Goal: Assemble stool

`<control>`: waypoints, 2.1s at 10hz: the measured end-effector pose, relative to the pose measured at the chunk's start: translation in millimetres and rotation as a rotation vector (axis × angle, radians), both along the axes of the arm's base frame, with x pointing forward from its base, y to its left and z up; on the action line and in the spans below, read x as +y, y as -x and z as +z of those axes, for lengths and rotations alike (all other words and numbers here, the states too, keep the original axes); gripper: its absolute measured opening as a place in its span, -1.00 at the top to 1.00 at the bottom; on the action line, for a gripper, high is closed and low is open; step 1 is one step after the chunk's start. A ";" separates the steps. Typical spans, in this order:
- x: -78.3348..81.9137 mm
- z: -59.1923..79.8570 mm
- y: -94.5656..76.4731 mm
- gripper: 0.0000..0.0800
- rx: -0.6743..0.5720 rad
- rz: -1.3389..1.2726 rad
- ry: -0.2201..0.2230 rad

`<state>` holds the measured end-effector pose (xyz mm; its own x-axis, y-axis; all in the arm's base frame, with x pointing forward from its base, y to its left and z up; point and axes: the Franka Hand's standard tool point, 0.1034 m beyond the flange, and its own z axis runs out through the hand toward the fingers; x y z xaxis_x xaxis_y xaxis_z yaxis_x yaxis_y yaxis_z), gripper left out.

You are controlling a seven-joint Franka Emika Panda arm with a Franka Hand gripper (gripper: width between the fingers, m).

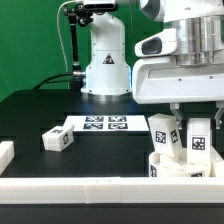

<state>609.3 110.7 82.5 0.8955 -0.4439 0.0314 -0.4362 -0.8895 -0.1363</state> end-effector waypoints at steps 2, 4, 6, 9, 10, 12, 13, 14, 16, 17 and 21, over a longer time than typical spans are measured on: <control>0.9 -0.2 0.5 0.16 0.015 -0.219 -0.037; 1.4 -0.1 0.0 0.16 0.024 -0.378 -0.066; 1.1 0.2 -1.2 0.16 0.041 -0.543 -0.110; 1.6 0.4 -1.6 0.16 0.077 -0.756 -0.174; 2.2 0.5 -1.8 0.16 0.091 -0.832 -0.199; 4.4 0.6 -2.0 0.16 0.122 -0.983 -0.244; 4.8 0.6 -2.3 0.16 0.134 -1.049 -0.265; 5.3 0.5 -2.5 0.16 0.151 -1.126 -0.287; 6.7 0.3 -2.1 0.16 0.183 -1.251 -0.314; 7.3 0.3 -2.0 0.16 0.197 -1.305 -0.323; 6.3 -1.3 -1.5 0.16 0.246 -1.504 -0.349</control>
Offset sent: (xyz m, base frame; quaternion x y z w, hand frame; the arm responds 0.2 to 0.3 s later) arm -0.0082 0.0005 -0.0016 0.0039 0.0080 0.2327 0.9725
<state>610.9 117.1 81.1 -0.3933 -0.8562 -0.3351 -0.9038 0.4268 -0.0299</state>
